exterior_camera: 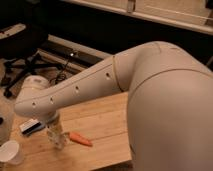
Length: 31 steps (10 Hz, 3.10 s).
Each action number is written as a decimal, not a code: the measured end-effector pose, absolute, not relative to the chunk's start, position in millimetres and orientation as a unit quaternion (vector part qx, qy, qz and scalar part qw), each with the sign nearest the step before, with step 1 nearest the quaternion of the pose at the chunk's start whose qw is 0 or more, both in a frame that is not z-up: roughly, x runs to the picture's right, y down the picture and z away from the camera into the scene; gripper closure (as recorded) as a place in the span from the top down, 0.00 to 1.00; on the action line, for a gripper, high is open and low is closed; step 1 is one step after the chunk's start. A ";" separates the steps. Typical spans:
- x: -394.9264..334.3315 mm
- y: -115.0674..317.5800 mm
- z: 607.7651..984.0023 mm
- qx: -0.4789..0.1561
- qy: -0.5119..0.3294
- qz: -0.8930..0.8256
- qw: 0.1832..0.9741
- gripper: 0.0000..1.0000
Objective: Knock the bottle over
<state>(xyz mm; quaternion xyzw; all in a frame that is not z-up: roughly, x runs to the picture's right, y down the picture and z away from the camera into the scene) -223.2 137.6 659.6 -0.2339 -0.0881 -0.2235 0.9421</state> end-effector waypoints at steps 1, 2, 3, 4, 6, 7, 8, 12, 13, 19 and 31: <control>-210.1 116.5 676.4 -0.221 -0.082 -0.221 0.946 0.60; -207.6 93.7 693.8 -0.211 -0.077 -0.213 0.951 0.60; -213.0 77.8 706.0 -0.206 -0.074 -0.203 0.954 0.60; -222.1 64.2 715.8 -0.206 -0.064 -0.195 0.957 0.60; -236.9 52.6 721.3 -0.204 -0.055 -0.182 0.960 0.60; -244.5 49.0 720.8 -0.202 -0.056 -0.173 0.962 0.60; -256.3 50.8 718.0 -0.201 -0.063 -0.171 0.962 0.60; -325.5 96.4 688.3 -0.229 -0.117 -0.195 0.947 0.60; -335.4 111.4 680.8 -0.243 -0.125 -0.205 0.940 0.60; -330.9 185.1 641.2 -0.293 -0.125 -0.219 0.922 0.36; -274.0 199.4 628.4 -0.282 -0.105 -0.177 0.937 0.00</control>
